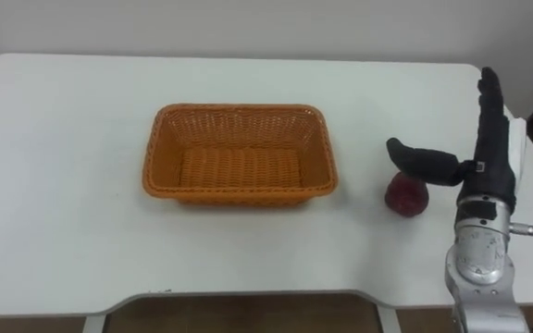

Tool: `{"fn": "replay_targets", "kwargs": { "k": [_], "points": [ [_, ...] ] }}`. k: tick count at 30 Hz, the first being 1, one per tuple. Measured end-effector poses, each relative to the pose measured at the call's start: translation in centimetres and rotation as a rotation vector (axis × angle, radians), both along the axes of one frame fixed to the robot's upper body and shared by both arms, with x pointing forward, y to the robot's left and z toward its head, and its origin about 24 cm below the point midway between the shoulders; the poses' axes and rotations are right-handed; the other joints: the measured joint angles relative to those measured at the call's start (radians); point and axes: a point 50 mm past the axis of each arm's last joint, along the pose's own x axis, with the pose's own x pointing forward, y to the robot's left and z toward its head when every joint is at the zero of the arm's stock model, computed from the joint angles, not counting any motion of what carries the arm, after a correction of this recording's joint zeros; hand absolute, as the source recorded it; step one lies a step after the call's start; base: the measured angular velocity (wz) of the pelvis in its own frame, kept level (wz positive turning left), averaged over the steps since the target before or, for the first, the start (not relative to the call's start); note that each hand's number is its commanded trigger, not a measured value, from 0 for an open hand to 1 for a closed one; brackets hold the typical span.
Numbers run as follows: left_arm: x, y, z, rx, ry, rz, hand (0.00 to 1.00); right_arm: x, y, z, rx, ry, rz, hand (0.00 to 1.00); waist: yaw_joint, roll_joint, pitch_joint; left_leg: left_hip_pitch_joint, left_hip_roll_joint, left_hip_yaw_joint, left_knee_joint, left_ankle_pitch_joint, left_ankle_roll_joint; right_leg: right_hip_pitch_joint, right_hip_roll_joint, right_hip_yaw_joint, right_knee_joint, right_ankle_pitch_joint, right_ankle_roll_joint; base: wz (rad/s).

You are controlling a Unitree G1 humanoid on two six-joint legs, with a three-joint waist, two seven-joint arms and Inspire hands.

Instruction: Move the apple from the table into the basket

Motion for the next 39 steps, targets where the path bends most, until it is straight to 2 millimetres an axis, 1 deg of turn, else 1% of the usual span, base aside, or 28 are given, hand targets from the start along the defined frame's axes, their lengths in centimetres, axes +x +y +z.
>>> {"fn": "replay_targets", "kwargs": {
  "k": [5, 9, 12, 14, 17, 20, 25, 30, 39],
  "points": [
    [0.1, -0.1, 0.0, -0.003, 0.002, -0.007, 0.0, -0.1, 0.6, -1.2, 0.006, 0.052, 0.024, 0.0, -0.001, 0.001, 0.0001, -0.002, 0.0, -0.006, 0.002, 0.0, 0.0, 0.002, -0.001, -0.007, -0.002, 0.0, 0.0, 0.03],
    [0.1, 0.0, 0.0, -0.002, 0.003, -0.007, 0.0, -0.7, 0.1, -2.8, 0.016, 0.127, 0.015, 0.0, -0.001, 0.003, -0.0003, 0.001, -0.001, -0.02, 0.003, 0.0, 0.0, 0.019, -0.002, -0.023, -0.017, 0.003, 0.0, 0.11],
    [0.4, 0.0, -0.1, -0.01, 0.007, -0.007, 0.0, -1.0, 0.1, -4.0, 0.024, 0.183, 0.021, 0.0, -0.001, 0.009, 0.0, 0.001, -0.001, -0.021, 0.004, 0.0, 0.0, 0.018, -0.002, -0.022, -0.016, 0.003, 0.0, 0.0],
    [0.4, -0.1, -0.2, -0.013, 0.016, -0.005, 0.0, -1.2, 0.2, -4.3, 0.026, 0.203, 0.032, 0.0, 0.0, 0.014, 0.0007, 0.001, -0.001, -0.02, 0.004, 0.0, 0.0, 0.018, -0.002, -0.021, -0.016, 0.003, 0.0, 0.0],
    [0.6, 0.0, -0.2, -0.012, 0.012, -0.006, 0.0, -1.3, 0.5, -4.9, 0.028, 0.231, 0.044, 0.0, 0.001, 0.017, -0.0006, 0.002, 0.0, -0.019, 0.004, 0.0, 0.0, 0.018, -0.001, -0.02, -0.015, 0.003, 0.0, 0.0],
    [0.9, 0.0, -0.2, -0.012, 0.003, -0.009, 0.0, -1.3, 0.6, -5.1, 0.029, 0.239, 0.048, 0.0, 0.002, 0.016, -0.0008, 0.003, -0.001, -0.019, 0.004, 0.0, 0.0, 0.018, -0.001, -0.02, -0.015, 0.003, -0.001, 0.0],
    [0.9, 0.1, -0.2, -0.01, 0.004, -0.009, 0.0, -1.4, 0.6, -5.2, 0.028, 0.242, 0.046, 0.0, 0.002, 0.011, 0.0004, 0.007, 0.0, -0.019, 0.003, 0.0, 0.0, 0.022, -0.001, -0.021, -0.016, 0.003, -0.001, 0.0],
    [0.6, 0.1, -0.1, -0.008, 0.012, -0.007, 0.0, -1.4, 0.6, -5.2, 0.028, 0.243, 0.044, 0.0, 0.002, 0.003, -0.0028, 0.004, -0.001, -0.02, 0.003, 0.0, 0.0, 0.022, -0.001, -0.023, -0.017, 0.003, -0.001, 0.0],
    [0.4, 0.1, -0.1, -0.008, 0.013, -0.004, 0.0, -1.5, 0.5, -5.4, 0.03, 0.254, 0.041, 0.0, 0.003, 0.002, -0.0035, 0.005, -0.001, -0.021, 0.004, 0.0, 0.0, 0.024, -0.002, -0.025, -0.017, 0.003, -0.001, 0.0]
  ]
}}
